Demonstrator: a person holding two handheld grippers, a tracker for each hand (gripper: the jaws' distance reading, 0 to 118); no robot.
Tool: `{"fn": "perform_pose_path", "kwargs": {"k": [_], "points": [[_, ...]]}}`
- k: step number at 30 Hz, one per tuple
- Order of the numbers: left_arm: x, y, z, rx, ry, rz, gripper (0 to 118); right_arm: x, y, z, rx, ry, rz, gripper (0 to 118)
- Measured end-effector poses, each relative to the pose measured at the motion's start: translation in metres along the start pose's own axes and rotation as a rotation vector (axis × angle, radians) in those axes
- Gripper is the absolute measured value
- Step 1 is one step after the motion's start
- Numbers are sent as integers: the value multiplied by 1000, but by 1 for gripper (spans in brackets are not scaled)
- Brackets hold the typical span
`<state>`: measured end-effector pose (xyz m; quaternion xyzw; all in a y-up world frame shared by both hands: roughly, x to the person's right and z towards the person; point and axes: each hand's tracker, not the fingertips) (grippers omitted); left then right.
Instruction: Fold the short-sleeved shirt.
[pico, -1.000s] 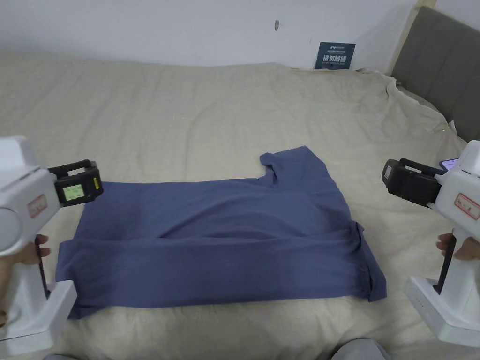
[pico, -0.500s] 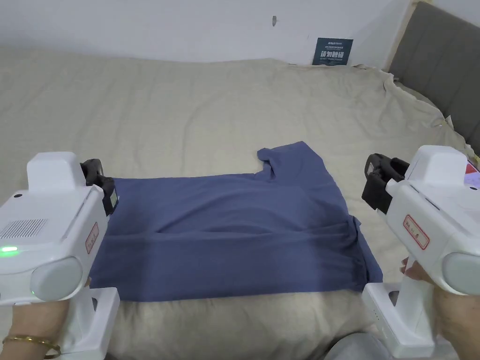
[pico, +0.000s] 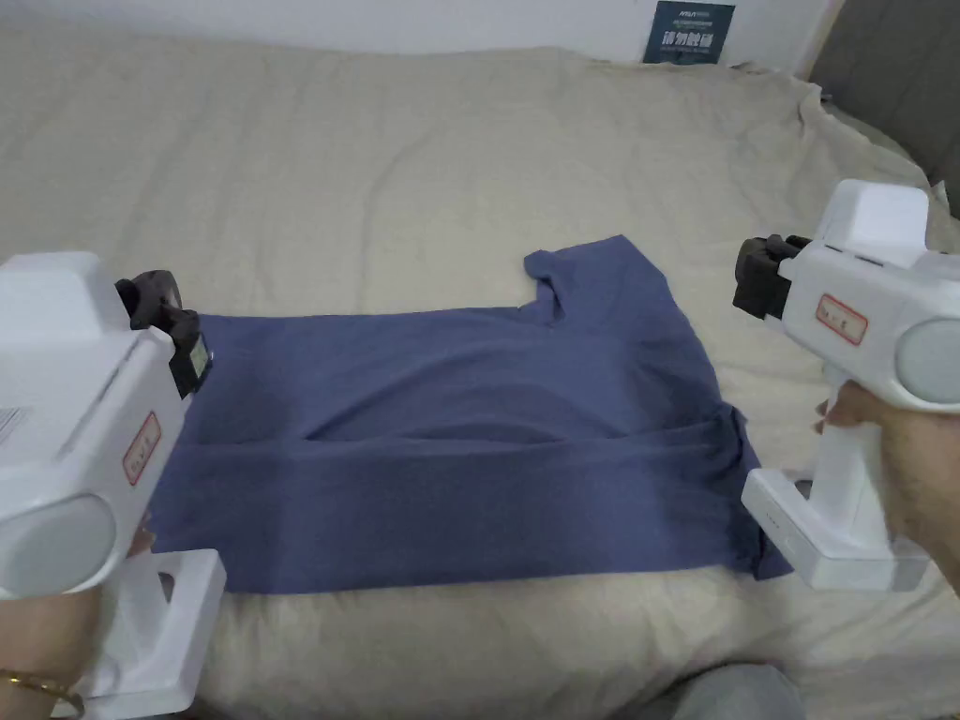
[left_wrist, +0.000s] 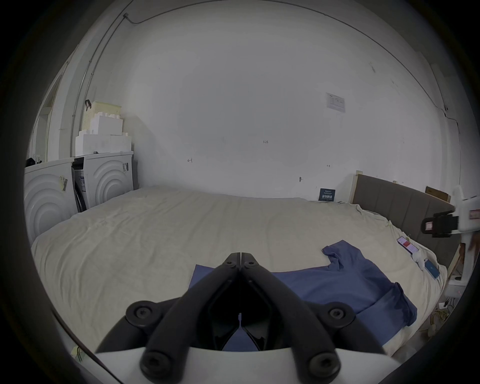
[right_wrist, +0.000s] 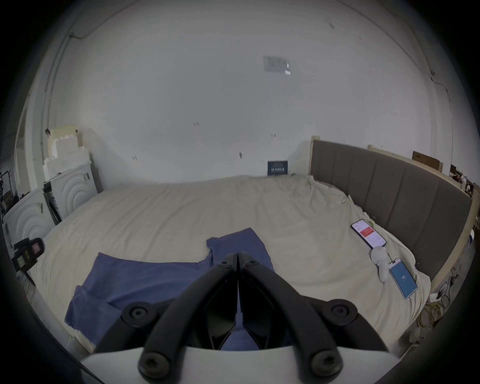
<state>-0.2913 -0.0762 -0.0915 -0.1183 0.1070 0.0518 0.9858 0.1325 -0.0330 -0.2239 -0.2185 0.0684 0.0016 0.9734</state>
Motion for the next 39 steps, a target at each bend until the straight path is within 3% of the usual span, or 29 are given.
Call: {"fn": "perform_pose_path", "kwargs": {"k": [1, 2, 3, 4, 5, 6, 8, 14, 20, 24, 28, 30, 31, 34, 36, 39], "points": [[0, 1, -3, 0, 1, 8, 0, 1, 7, -18, -53, -29, -1, 3], [-1, 3, -9, -4, -1, 13, 0, 1, 13, -35, -94, -51, -8, 14], [-1, 3, -14, -10, 0, 12, 0, 3, 18, -52, -119, -42, -30, 39], [-2, 4, -21, -15, 3, 6, 0, 6, 24, -72, -169, -22, -29, 84], [1, 4, -24, -20, 9, -2, 0, 8, 28, -92, -222, -36, -18, 108], [0, 5, -30, -28, 12, -10, 0, 8, 30, -110, -260, -47, -18, 117], [-1, 5, -43, -45, 16, -15, 0, 11, 32, -144, -312, -77, -13, 118], [-3, 4, -80, -98, 32, -24, 0, 25, 26, -242, -520, -129, -45, 118], [-5, -4, -113, -142, 52, -8, 0, 44, 0, -301, -685, -187, -67, 113], [-6, -16, -127, -178, 59, -12, 0, 56, -12, -315, -691, -214, -87, 82], [-5, -23, -136, -200, 60, 1, 0, 61, -21, -321, -701, -206, -107, 23], [-5, -23, -138, -206, 62, 2, 0, 61, -25, -322, -687, -183, -140, 15], [-4, -22, -139, -207, 64, 1, 0, 60, -26, -322, -688, -185, -133, 5], [-7, -18, -145, -224, 79, 24, 3, 54, -23, -320, -673, -170, -107, 2], [-11, -13, -152, -248, 92, 68, 21, 50, -20, -315, -659, -155, -68, 1], [-19, -6, -167, -294, 150, 112, 88, 49, -14, -305, -639, -148, -70, 1]]}}
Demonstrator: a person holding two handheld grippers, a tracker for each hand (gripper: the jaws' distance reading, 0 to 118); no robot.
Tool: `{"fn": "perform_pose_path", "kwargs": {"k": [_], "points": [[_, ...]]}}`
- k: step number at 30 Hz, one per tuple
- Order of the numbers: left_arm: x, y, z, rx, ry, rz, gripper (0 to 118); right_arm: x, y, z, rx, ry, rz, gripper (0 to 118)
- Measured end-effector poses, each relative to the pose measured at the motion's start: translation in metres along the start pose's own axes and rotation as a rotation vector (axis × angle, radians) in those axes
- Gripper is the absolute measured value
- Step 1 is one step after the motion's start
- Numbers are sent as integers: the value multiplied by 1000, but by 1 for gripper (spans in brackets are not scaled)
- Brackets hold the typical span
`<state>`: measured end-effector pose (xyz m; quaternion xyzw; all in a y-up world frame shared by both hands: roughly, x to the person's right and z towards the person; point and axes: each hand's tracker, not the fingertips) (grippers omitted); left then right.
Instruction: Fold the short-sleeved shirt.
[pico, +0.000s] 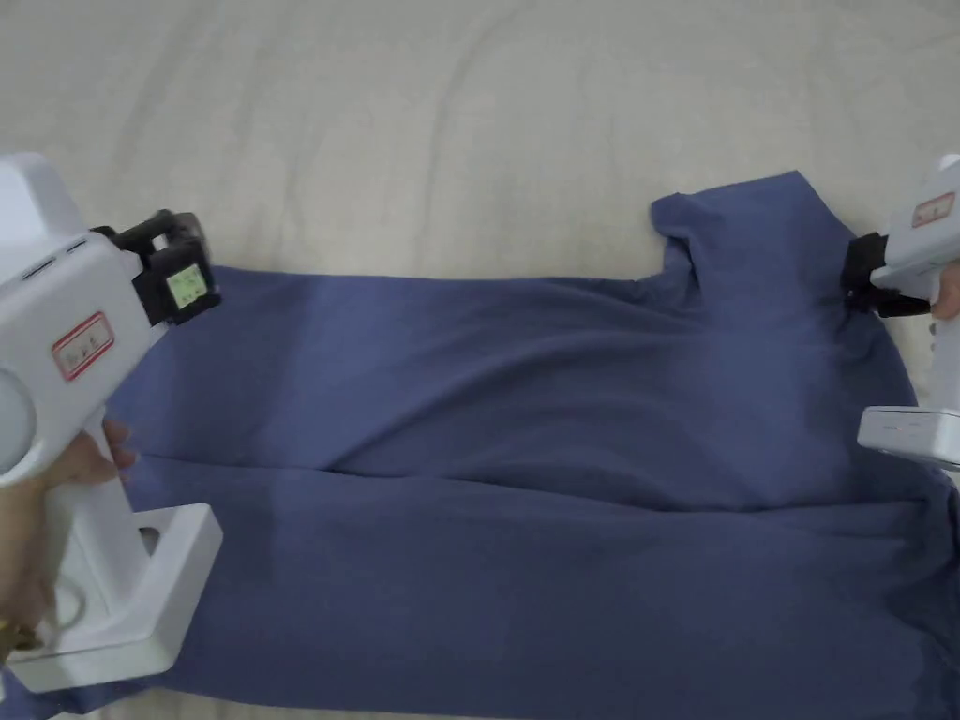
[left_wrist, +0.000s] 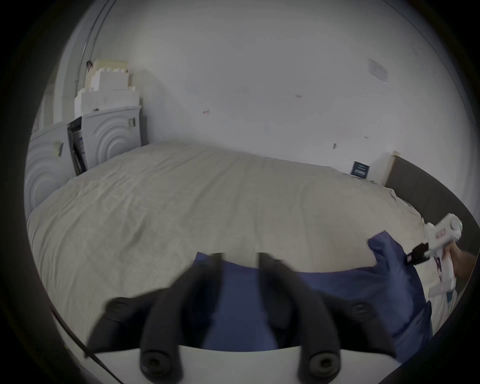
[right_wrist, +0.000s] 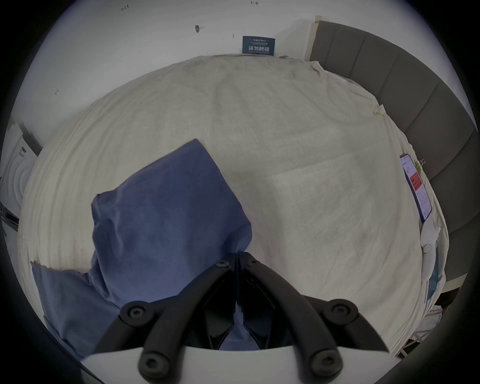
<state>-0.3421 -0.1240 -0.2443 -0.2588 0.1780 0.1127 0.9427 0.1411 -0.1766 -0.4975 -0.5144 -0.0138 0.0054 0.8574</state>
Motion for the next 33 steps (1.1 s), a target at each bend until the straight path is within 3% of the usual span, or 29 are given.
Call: {"fn": "perform_pose_path", "kwargs": {"k": [3, 4, 11, 16, 21, 24, 26, 28, 33], "points": [[-6, 17, -24, -83, 2, 20, 105, 3, 0, 10, 12, 5, 2, 1], [-8, 23, -32, -95, 15, 37, 118, 4, 0, 12, 12, 9, -1, 1], [-31, 69, -101, -289, 46, -45, 118, 4, 1, 21, 26, 10, 15, 1], [-39, 60, -138, -506, 59, -65, 117, 1, 3, 18, 19, 1, 26, 1], [-37, 37, -169, -561, 144, -140, 85, 0, 4, 17, 16, 3, 26, 1], [-37, 30, -178, -575, 102, -103, 65, 1, 6, 15, 13, 1, 32, 1], [-37, 34, -177, -557, 104, -83, 37, 2, 6, 14, 13, -3, 37, 1], [-33, 36, -173, -537, 67, -148, 0, 3, 6, 11, 10, -3, 32, 1], [-39, 38, -157, -491, 52, -116, 0, 0, 1, 22, 27, -15, 38, 1]]}}
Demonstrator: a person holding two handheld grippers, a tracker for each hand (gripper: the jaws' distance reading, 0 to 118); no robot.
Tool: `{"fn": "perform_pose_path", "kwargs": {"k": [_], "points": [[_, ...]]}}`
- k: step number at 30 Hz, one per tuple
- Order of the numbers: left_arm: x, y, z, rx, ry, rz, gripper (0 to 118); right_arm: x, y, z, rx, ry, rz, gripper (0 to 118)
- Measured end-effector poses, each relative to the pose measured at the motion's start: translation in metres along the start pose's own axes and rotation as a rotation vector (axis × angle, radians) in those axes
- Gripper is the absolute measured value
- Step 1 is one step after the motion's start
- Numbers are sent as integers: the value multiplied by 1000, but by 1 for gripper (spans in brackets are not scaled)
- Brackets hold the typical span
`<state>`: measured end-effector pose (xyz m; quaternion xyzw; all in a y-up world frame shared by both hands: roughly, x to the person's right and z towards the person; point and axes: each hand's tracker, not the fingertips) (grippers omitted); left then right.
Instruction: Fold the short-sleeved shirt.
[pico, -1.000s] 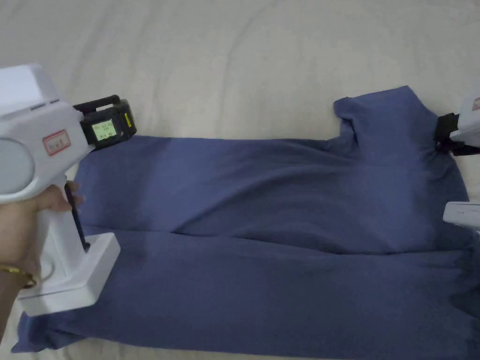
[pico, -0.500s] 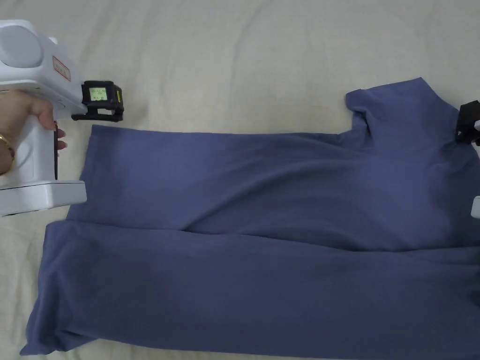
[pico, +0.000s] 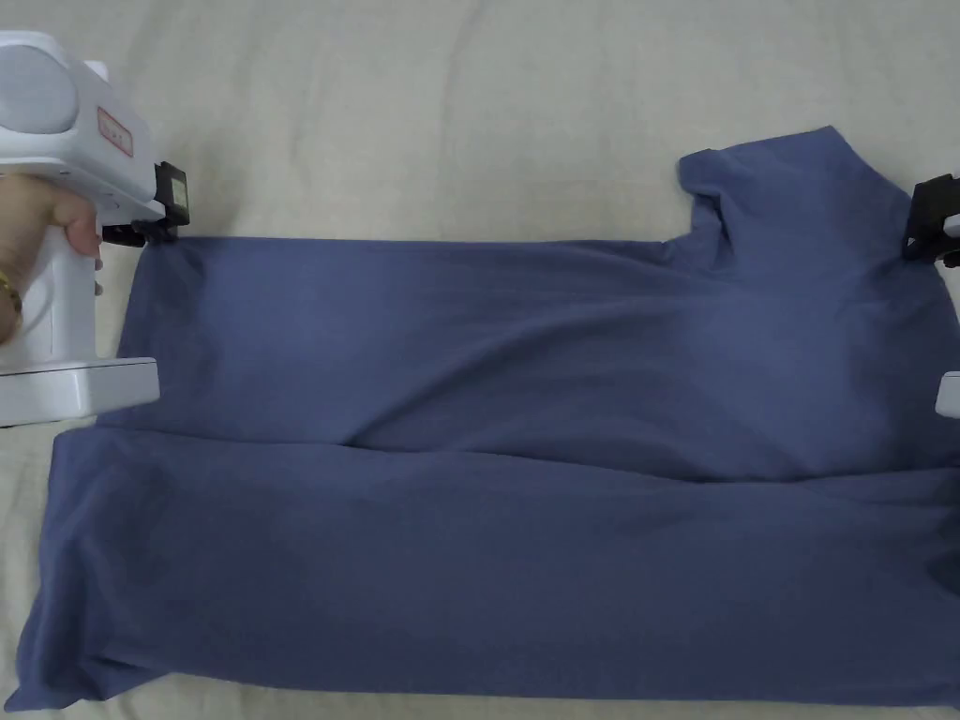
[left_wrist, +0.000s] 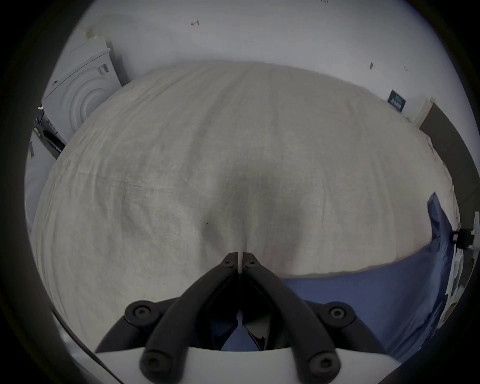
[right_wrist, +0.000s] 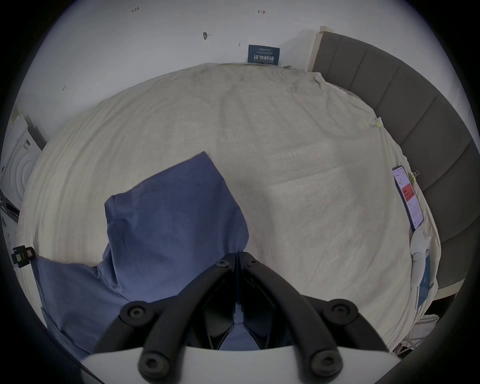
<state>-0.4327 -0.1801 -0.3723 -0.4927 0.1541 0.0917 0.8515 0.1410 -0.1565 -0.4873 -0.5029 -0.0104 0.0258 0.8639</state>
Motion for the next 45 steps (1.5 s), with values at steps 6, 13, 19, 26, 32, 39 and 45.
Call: {"fn": "perform_pose_path", "kwargs": {"k": [6, 13, 19, 26, 32, 39, 45], "points": [[-13, -14, 49, 163, -28, 62, 0, 4, -5, 39, 78, 5, -33, 1], [-40, -43, 127, 286, -109, 120, 0, 12, -41, 115, 227, 23, -35, 1], [-64, -89, 177, 334, -171, 142, 0, 40, -96, 175, 268, 83, -84, 1], [-79, -166, 188, 309, -198, 180, 0, 68, -179, 194, 226, 116, -113, 1], [-75, -228, 160, 177, -116, 125, 0, 74, -238, 164, 121, 82, -187, 1], [-66, -263, 131, 88, -52, 173, 0, 65, -276, 123, 23, 18, -176, 1], [-61, -258, 132, 77, -32, 162, 4, 69, -275, 123, 26, 17, -210, 7]]}}
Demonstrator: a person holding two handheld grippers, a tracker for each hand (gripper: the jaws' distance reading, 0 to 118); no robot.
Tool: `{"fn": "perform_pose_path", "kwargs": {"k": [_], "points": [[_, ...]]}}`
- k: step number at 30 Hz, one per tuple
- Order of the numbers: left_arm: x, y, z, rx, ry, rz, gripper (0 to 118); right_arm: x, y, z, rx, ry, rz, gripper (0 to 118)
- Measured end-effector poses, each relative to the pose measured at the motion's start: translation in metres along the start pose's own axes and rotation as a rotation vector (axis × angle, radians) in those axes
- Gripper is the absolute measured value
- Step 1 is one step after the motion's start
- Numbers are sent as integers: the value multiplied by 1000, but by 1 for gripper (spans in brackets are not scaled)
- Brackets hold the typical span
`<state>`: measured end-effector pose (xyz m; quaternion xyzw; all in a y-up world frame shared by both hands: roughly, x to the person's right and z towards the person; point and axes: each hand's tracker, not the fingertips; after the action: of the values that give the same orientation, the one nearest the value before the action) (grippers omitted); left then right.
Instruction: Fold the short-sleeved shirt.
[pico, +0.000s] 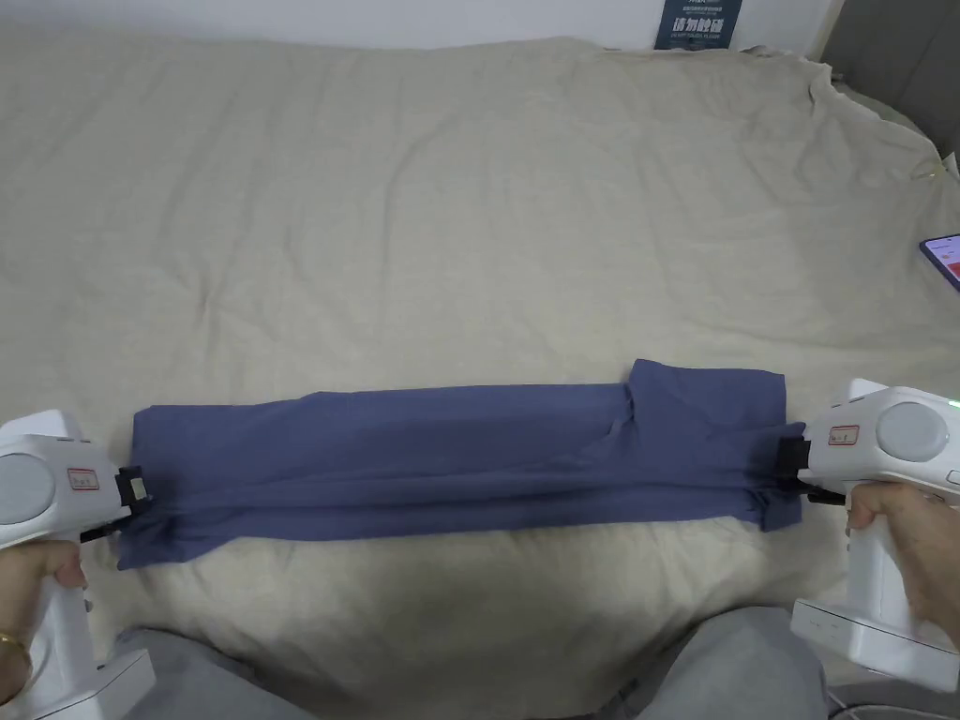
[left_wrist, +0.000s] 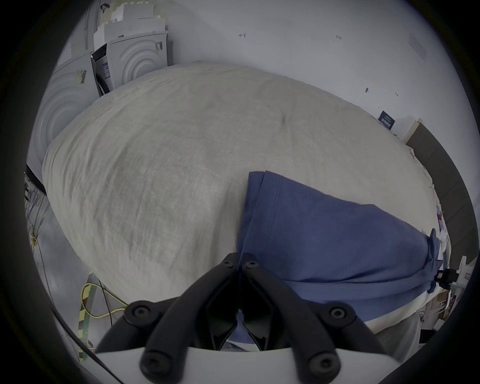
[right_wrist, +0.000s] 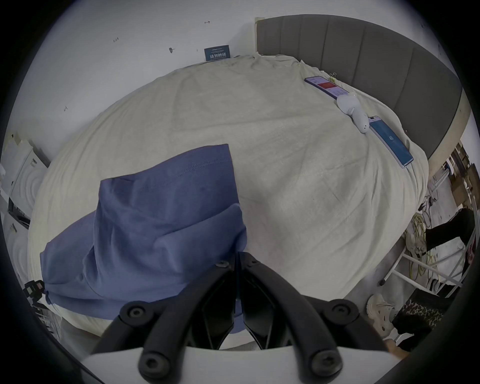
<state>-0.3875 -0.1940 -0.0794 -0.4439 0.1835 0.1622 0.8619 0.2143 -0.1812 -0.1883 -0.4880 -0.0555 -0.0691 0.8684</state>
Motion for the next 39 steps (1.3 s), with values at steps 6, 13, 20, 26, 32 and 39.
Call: {"fn": "perform_pose_path", "kwargs": {"k": [6, 13, 20, 26, 32, 39], "points": [[-11, 40, 33, 47, -34, 39, 118, 4, 30, 50, 133, -56, 144, 111], [14, 88, 108, 333, -74, -103, 118, -9, 69, 141, 433, -28, 239, 111], [51, 63, 149, 637, -107, -117, 117, -36, 34, 192, 775, 151, 163, 113], [71, 26, 157, 782, -144, -161, 96, -52, -7, 186, 879, 182, 157, 110], [81, 6, 155, 814, -147, -214, 27, -58, -18, 180, 877, 207, 145, 33], [81, 6, 146, 783, -177, -207, 0, -64, -21, 175, 855, 200, 168, 0]]}}
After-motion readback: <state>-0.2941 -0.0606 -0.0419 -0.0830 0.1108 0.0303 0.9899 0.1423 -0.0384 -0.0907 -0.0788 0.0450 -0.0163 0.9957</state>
